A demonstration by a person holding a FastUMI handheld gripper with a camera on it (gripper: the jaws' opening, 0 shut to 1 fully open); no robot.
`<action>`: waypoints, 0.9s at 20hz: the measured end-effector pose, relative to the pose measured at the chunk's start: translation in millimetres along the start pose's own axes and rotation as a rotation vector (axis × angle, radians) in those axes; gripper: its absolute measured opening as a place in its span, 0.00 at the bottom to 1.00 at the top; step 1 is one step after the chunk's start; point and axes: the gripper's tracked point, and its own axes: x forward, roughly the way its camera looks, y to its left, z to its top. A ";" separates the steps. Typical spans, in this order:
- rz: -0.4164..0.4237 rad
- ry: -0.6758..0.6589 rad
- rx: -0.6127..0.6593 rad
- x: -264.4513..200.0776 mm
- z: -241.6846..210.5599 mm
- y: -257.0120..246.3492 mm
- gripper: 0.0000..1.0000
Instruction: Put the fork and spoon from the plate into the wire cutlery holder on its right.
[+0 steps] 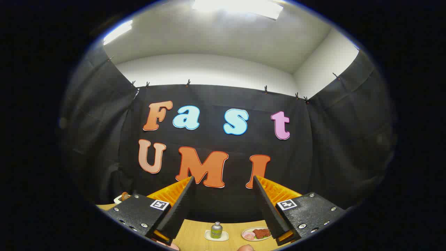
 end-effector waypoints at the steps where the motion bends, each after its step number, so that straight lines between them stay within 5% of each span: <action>1: 0.002 -0.001 -0.002 0.2 0.8 0.1 0.96; 18: 0.046 0.047 0.024 3.4 -11.5 30.1 0.96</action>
